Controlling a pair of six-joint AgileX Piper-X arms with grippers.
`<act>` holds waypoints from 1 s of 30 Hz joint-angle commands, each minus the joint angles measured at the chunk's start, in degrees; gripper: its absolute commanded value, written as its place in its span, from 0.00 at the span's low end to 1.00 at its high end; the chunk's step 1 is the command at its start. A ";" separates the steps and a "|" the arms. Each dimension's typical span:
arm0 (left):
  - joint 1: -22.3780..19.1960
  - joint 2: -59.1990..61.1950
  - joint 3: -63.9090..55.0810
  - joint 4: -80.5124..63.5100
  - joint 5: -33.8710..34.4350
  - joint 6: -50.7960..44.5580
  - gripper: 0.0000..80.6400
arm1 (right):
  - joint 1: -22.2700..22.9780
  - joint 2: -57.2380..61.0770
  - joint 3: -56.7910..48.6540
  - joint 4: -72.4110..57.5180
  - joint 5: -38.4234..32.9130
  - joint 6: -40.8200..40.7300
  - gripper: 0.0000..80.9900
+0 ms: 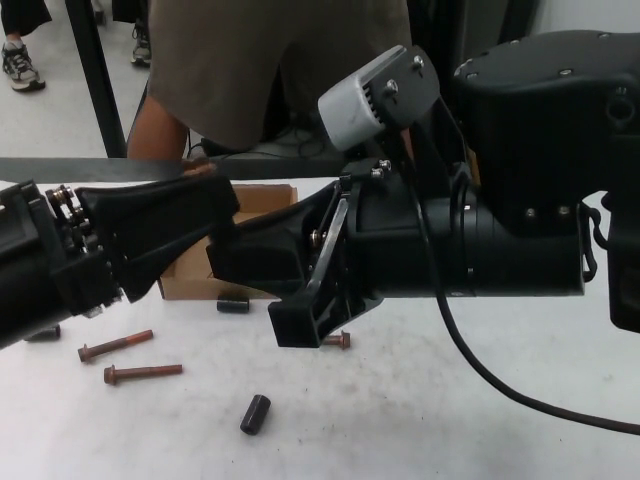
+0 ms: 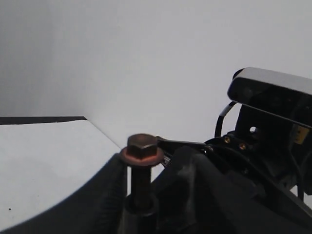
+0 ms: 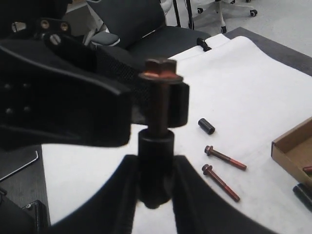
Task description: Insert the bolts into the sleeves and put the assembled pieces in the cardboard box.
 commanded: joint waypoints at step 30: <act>6.97 -20.40 -0.16 14.82 0.76 -0.32 0.48 | -7.70 15.79 -15.33 13.73 1.40 -6.47 0.00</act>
